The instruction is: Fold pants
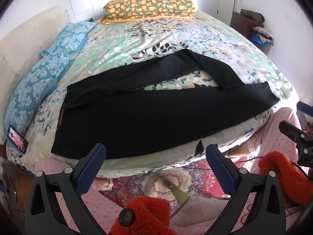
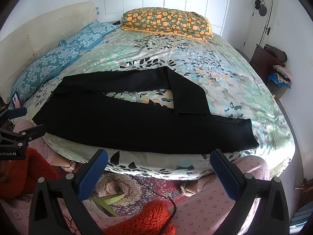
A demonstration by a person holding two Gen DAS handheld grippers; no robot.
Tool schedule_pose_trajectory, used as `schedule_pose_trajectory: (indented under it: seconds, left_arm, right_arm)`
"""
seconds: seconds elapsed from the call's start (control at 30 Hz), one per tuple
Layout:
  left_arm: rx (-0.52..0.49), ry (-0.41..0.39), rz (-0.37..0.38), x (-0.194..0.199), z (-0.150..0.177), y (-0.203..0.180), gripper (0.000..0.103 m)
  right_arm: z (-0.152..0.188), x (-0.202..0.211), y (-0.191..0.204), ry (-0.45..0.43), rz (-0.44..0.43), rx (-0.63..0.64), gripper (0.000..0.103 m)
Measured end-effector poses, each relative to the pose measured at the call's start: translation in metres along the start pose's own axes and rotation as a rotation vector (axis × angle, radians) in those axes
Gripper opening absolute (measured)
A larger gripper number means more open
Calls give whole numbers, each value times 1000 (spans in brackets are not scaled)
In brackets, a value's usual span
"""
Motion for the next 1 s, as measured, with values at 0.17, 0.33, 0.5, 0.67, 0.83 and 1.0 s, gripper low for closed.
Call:
schedule_pose_trajectory:
  seconds: [0.17,0.33,0.5,0.67,0.83,1.0]
  left_arm:
    - [7,0,-4,0,0,2,102]
    - [21,5,-20,-1,1,7,102]
    - [25,9,-34,0,2,8,102]
    - [33,11,-39,-1,3,9,102]
    - [28,12,-36,-1,4,9,102]
    - [30,15,-34,-1,6,9,102]
  right_arm:
    - [-1,-1,5,-1,-13,16,103]
    - [-2,-2,5,0,-23,13,103]
    - [-3,-3,10,-3,-40,26,103]
    - [-3,-3,12,-4,-44,28,103]
    - [-2,-3,12,-5,-44,26,103]
    - [-1,-3,12,-5,-48,31,103]
Point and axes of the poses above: each gripper's, at about its wrist camera, not at the fingertips, and x roughly against the way its jaws point, y to its left, z to its underside, the point moved 3 cm from there along -x, roughly the way its jaws point, and after that the axes turned 15 degrees about -y, right-handed, at the moved point
